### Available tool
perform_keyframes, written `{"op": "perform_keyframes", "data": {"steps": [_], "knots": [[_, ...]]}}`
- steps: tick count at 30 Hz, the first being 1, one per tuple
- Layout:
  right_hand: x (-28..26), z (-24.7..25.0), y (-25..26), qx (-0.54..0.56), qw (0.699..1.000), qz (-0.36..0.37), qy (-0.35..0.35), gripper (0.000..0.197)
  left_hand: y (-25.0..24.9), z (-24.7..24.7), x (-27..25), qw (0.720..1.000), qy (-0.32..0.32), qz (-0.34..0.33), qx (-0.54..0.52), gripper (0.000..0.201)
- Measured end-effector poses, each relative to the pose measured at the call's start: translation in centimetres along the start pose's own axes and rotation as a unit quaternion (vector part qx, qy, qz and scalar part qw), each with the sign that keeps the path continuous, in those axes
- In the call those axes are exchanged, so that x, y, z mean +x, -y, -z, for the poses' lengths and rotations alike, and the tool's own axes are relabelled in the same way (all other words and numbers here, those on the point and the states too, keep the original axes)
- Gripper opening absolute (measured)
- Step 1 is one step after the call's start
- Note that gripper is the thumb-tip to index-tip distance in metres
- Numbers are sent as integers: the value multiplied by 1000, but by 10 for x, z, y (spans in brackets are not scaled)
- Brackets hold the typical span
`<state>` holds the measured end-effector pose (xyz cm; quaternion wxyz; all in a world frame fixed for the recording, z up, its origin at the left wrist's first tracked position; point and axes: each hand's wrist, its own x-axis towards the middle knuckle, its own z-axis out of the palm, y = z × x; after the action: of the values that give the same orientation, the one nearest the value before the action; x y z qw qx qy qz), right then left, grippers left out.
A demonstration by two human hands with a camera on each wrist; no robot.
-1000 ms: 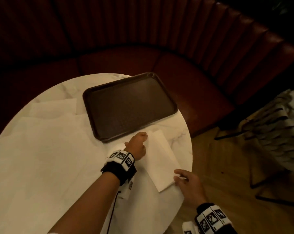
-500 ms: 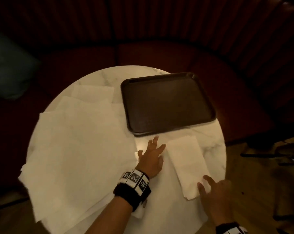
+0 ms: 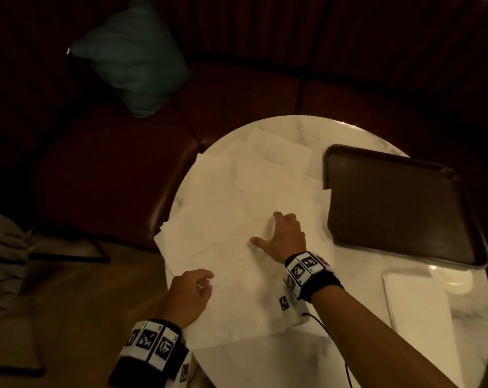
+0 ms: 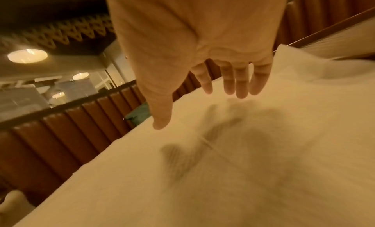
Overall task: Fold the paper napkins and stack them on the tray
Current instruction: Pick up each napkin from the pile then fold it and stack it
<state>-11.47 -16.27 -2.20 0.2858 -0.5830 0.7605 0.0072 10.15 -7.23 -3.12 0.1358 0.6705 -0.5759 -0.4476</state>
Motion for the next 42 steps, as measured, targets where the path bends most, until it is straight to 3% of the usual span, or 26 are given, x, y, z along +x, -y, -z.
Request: {"op": "perform_keyframes", "data": {"steps": [7,10,13,15,18,20,24,28,31,34,37,39,42], "knots": [[19,-13,12,-13,985,-168,28,127,28,16,8,999,-16,16,-36,21],[23,-9,2,36,984,-175,23,115,30,16,13,999,-7,25,-36,24],[18,-10,-1,57,991,-117,-21,66,34,12,16,999,-6,41,-22,25],[9,-16,7,45,997,-26,-55,50,37,7,16,999,-2,46,-8,26],[4,-28,28,63,995,76,-3,63,38,2,14,999,5,28,22,29],[12,-31,43,51,995,67,45,70,37,0,13,999,2,18,34,31],[29,-24,60,96,991,20,90,60,39,-1,10,999,-6,17,26,34],[32,-11,63,98,991,55,72,31,42,-3,9,1000,-12,17,14,32],[19,6,54,134,983,126,25,10,41,1,11,998,-19,44,-49,26],[-1,32,37,181,969,167,-15,11,25,9,13,986,-94,57,-129,27],[-18,61,12,255,952,165,-37,11,-7,14,16,971,-149,51,-182,45],[-30,81,-5,293,940,168,-48,9,-34,13,17,962,-130,44,-235,62],[-50,108,-29,365,910,190,-54,4,-83,6,15,918,-17,38,-393,56]]}}
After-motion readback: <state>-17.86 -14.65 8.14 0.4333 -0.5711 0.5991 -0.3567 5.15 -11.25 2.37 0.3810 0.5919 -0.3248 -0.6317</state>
